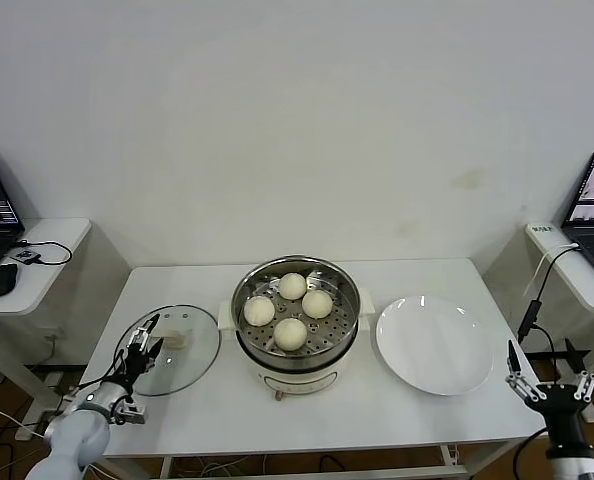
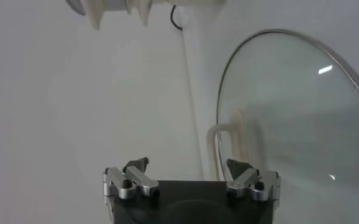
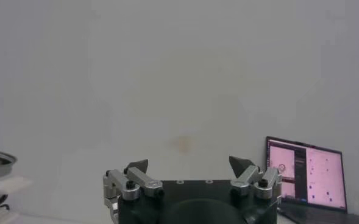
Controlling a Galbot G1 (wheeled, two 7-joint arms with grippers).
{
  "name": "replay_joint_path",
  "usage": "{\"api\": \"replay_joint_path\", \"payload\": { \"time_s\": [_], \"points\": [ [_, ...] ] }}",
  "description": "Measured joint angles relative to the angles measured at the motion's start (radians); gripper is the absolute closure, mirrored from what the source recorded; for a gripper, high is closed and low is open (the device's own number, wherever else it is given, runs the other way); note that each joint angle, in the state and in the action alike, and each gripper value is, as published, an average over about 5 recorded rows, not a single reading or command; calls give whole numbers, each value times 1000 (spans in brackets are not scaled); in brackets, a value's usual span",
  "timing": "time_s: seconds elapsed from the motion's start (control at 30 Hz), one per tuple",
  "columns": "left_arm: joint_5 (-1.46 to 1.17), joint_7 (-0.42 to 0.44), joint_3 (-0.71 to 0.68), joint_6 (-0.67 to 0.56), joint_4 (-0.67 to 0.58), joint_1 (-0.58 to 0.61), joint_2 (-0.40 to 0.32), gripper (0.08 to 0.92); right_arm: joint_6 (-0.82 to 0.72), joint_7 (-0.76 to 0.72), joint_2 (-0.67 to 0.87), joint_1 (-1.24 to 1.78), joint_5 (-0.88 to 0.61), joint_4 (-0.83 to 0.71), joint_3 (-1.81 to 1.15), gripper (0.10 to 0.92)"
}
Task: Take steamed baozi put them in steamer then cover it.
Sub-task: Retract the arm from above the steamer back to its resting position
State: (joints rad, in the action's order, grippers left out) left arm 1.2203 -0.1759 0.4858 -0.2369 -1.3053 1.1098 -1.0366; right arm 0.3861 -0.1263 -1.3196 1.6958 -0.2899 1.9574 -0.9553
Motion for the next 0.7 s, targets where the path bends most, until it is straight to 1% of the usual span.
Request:
{"api": "replay_joint_path", "payload": {
  "time_s": [0.37, 0.7],
  "points": [
    [12, 1, -28, 1, 76, -79, -15, 177, 8, -7, -11, -1, 8, -22, 12, 202],
    [4, 13, -45, 7, 119, -127, -23, 183, 10, -10, -10, -6, 14, -37, 21, 202]
  ]
}}
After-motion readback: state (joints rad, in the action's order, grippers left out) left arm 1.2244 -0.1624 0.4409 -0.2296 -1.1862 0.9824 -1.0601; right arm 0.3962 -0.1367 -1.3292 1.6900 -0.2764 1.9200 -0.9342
